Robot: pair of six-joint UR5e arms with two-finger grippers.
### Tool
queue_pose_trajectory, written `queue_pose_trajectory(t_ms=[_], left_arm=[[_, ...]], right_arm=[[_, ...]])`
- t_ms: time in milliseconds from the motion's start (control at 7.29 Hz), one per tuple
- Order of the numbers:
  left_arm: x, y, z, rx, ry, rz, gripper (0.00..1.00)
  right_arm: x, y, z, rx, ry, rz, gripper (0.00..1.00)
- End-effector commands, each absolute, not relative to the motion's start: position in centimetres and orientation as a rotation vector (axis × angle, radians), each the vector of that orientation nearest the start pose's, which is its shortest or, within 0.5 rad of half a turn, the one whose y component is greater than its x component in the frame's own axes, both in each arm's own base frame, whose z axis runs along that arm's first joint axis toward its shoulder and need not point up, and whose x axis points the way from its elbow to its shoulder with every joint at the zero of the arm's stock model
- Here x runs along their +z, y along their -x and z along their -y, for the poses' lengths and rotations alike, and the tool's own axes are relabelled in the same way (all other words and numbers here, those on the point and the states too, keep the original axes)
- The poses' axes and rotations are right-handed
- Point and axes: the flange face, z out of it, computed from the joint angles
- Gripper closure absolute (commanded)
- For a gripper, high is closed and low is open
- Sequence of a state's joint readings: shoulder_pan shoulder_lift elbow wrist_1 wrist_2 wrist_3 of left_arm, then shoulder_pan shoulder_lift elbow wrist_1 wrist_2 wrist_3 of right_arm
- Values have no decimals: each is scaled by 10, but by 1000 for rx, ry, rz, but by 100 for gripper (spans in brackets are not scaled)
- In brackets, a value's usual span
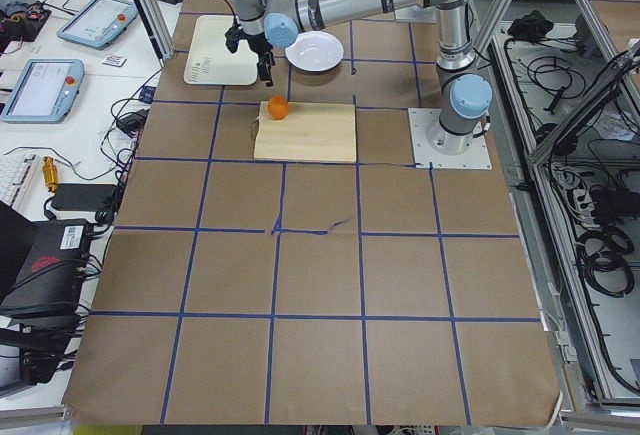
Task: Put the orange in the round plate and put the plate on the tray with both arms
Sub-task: 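Lower the left gripper onto the orange on the cutting board and grasp it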
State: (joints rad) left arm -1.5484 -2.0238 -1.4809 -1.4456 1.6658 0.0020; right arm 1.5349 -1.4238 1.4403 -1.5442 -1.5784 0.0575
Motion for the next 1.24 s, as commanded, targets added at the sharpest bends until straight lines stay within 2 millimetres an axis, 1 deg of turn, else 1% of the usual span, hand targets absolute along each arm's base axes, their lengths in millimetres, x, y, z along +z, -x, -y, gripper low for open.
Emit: queue_pose_trajectory(t_ms=[0, 137, 412, 549, 686, 824, 961, 1098], left_arm=[[229, 104, 642, 486, -3, -3003, 0], [207, 97, 638, 551, -27, -2992, 0], [195, 94, 637, 598, -35, -2982, 0], [194, 93, 636, 589, -35, -2983, 5], [196, 94, 637, 580, -29, -2987, 61], [199, 95, 637, 571, -27, -2993, 92], [206, 97, 637, 556, -26, -3004, 100], [217, 114, 633, 534, -48, -3018, 100]], right_arm=[[473, -113, 554, 65, -140, -3138, 0], [473, -113, 554, 67, -140, -3138, 0], [473, -113, 555, 63, -137, -3143, 0], [472, -111, 556, 60, -128, -3145, 0], [472, -111, 556, 60, -132, -3145, 0], [472, -110, 556, 60, -133, -3149, 0], [472, -110, 556, 63, -135, -3152, 0], [471, -109, 556, 65, -142, -3153, 0]])
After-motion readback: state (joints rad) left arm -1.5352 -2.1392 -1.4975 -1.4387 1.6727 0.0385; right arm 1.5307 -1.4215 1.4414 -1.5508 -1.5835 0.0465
